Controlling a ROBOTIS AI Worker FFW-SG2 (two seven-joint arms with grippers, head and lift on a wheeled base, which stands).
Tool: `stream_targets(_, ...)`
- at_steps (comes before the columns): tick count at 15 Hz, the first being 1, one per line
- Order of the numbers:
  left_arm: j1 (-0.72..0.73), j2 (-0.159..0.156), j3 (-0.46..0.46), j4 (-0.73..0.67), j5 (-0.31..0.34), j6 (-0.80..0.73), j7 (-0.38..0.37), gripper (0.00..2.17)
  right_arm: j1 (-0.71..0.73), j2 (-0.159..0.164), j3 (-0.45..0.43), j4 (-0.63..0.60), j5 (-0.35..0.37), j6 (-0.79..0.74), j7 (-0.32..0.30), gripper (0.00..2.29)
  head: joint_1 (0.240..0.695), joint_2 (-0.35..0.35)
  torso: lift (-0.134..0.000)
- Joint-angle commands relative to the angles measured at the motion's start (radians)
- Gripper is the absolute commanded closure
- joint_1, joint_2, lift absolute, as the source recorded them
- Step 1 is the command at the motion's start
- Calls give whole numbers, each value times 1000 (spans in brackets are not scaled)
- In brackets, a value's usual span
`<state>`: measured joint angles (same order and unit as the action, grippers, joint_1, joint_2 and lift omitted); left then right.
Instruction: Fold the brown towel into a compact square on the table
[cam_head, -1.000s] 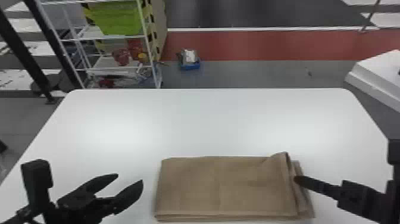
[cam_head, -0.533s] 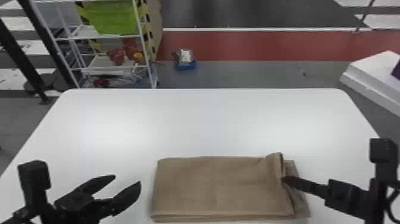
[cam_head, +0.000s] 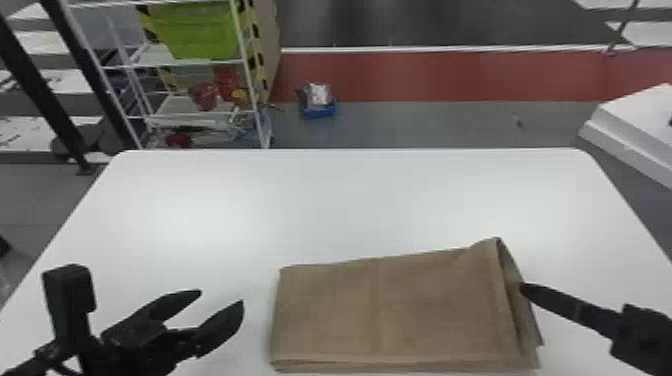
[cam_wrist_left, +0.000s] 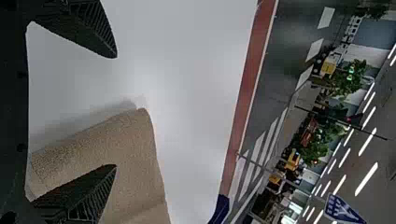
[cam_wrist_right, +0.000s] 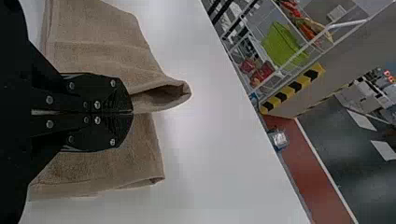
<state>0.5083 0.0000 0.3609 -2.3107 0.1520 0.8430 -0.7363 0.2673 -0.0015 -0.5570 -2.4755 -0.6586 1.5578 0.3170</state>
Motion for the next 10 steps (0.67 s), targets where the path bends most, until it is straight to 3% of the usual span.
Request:
stream_targets(1,-1,-3,-10,-3,-9,0,0,46,10,2,-27,52,13,14,-1,1362,695,22,-124)
stream_targets(3,-1,-3,-17,-6,-20,9,0,46,-14,2,-50,101,20,14,-15,1362,695,-15,-124)
stream_targets(6,1,-3,-22,-6,-25,9,2,46,-23,2,8,185,57,14,-16,1362,695,-45,-124)
stream_targets(10,2,-3,-36,-10,-17,6,8,46,-42,2,63,182,62,14,-42,1362,695,-20,-124)
